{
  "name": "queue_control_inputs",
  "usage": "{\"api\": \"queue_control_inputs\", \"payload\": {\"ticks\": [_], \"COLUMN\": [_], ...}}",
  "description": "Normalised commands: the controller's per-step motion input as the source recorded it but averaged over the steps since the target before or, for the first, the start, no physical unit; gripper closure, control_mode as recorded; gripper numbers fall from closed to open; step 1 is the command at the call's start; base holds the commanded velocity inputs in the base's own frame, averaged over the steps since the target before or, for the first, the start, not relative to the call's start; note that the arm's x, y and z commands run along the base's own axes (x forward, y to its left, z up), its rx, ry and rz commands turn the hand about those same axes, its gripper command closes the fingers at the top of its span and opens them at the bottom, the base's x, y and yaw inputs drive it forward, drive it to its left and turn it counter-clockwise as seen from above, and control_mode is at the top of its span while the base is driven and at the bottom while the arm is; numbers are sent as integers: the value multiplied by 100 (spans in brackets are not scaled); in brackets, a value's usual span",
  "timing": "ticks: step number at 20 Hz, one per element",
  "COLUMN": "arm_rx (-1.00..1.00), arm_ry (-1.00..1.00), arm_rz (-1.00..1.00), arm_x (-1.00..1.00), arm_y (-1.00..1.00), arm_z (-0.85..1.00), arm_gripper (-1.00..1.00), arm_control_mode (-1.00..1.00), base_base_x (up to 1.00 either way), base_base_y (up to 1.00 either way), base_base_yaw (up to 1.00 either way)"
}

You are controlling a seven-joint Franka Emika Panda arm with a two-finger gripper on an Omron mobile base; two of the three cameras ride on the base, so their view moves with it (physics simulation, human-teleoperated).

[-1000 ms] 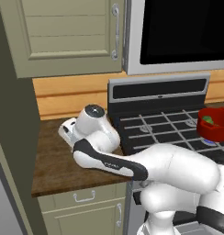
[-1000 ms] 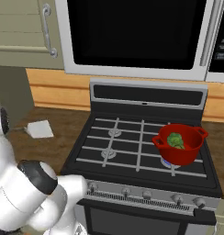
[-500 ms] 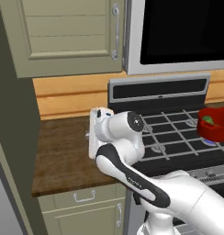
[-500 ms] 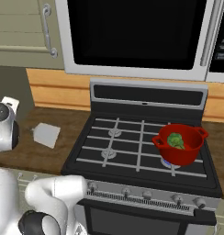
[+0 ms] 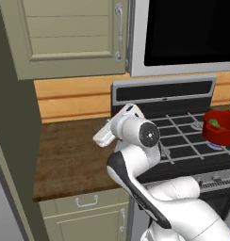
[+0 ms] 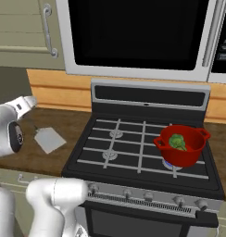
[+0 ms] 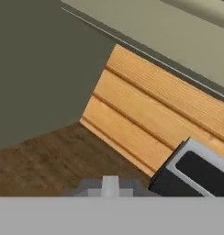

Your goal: Put the broccoli and lime in the pot. Retrieve the spatula and lightly stir the vegetables in the pot.

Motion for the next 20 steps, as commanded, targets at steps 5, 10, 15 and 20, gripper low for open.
{"api": "queue_control_inputs", "payload": {"ticks": [5, 10, 15, 20], "arm_rx": [47, 34, 18, 15], "arm_ry": [12, 5, 0, 0], "arm_rz": [-28, -26, -20, -5], "arm_x": [17, 13, 6, -13], "arm_y": [-100, -100, -100, -71], "arm_z": [68, 45, 1, 0], "arm_gripper": [100, 100, 100, 100], "arm_control_mode": [-100, -100, -100, -100], "base_base_x": [0, 0, 0, 0], "base_base_y": [0, 0, 0, 0], "base_base_yaw": [0, 0, 0, 0]}}
